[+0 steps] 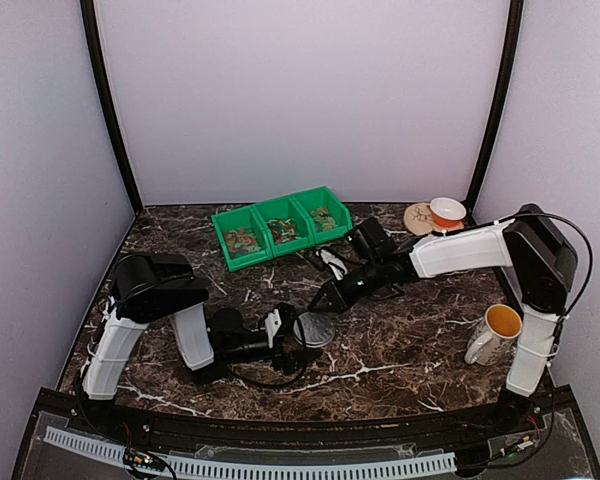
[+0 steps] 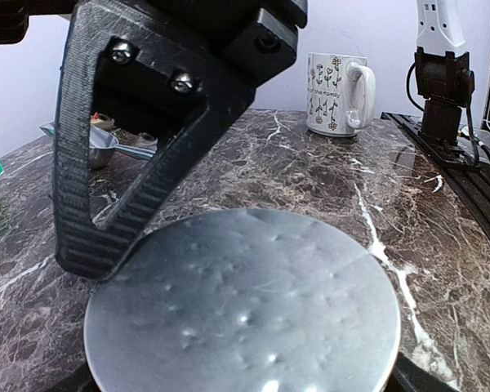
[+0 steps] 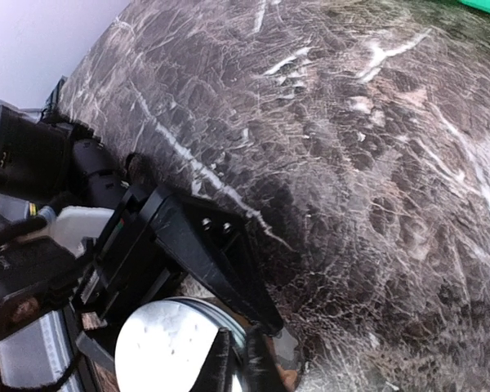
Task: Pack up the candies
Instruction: Screw the bottle lid onto the packing bottle.
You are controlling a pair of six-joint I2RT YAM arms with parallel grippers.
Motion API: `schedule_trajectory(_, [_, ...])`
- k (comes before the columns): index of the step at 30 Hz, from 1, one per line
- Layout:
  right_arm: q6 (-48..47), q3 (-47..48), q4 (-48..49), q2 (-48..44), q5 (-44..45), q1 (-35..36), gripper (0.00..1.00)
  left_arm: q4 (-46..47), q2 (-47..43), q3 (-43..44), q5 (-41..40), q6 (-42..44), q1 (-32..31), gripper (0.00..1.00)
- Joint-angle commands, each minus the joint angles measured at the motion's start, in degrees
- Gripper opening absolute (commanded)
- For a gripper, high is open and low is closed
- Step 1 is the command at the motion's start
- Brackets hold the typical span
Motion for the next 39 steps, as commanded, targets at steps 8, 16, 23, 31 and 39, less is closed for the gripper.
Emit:
schedule_trajectory(8, [0.6,-6.5,0.0,-3.7,0.7,0.1,0.00,0.6,10.9,-5.4,-4.6,7.2,0.0,0.65])
schedule_trajectory(16, [0.8,-11.4,0.6,-6.5,1.0,1.0,0.00,4.7,11.5,-6.5,-5.0,4.3,1.6,0.65])
schedule_trajectory(23, [-6.9,-7.9,-5.6,-9.9,5.9,2.4,0.21,4.1,11.8,-6.0,-0.4,5.4,1.6,0.65])
schedule_trajectory(31, [-30.7,-7.7,-8.8,-16.1,14.8,8.5,0.82,2.0,11.6,-5.3,3.8,6.3,1.5,0.66])
schedule_trajectory(39, [-40.9,-7.0,-9.3,-13.7,14.8,9.8,0.90,1.0,11.5,-5.0,5.4,6.8,1.4,0.66])
